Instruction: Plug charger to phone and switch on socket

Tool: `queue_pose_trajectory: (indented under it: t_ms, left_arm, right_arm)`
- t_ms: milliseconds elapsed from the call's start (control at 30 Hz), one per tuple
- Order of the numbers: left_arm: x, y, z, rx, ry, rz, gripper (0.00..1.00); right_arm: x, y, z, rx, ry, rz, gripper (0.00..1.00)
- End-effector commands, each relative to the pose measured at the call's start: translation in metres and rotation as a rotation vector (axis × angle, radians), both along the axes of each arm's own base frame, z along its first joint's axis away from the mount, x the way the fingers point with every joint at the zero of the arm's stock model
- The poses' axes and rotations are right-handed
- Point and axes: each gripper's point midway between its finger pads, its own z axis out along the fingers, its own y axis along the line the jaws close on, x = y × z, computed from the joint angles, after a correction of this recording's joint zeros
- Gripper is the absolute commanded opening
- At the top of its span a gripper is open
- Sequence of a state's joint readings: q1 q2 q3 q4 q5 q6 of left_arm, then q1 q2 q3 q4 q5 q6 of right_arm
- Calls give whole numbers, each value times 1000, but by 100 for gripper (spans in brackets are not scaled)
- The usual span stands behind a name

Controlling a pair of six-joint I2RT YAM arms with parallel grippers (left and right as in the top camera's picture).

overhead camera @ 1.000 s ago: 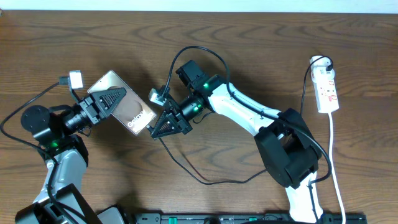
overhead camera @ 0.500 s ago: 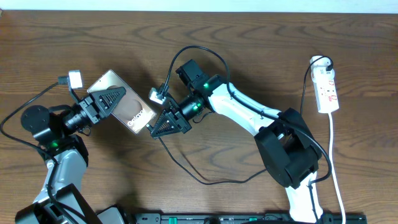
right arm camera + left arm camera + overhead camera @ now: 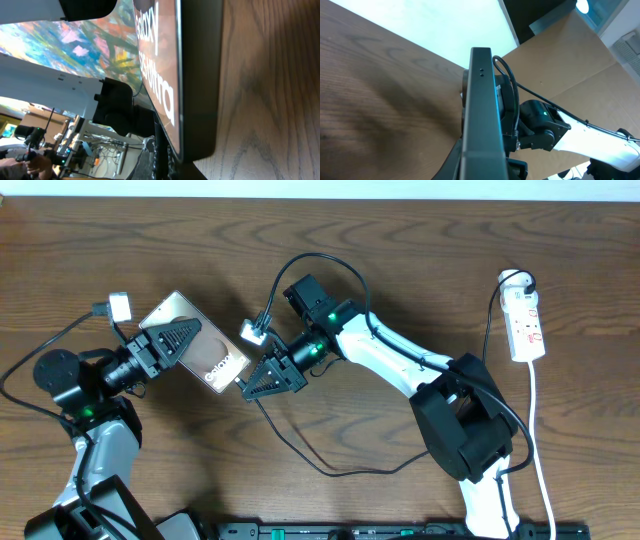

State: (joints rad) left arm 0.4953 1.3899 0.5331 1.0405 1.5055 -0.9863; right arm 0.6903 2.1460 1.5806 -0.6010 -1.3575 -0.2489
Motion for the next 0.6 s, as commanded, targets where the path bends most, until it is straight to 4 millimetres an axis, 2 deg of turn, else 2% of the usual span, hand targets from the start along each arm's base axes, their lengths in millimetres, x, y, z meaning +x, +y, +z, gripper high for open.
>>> queue_pose_trajectory:
  t_ms: [0, 333, 567]
  left_arm:
    - [-11, -10, -2, 12, -6, -75, 7]
    - [-12, -17, -3, 6, 4, -98, 7]
    - [-13, -24, -3, 6, 4, -121, 7]
  right_arm:
    - [7, -2, 4, 28, 16, -4, 1]
    - [9, -4, 0, 1, 14, -17, 1]
    - [12, -13, -3, -6, 15, -25, 1]
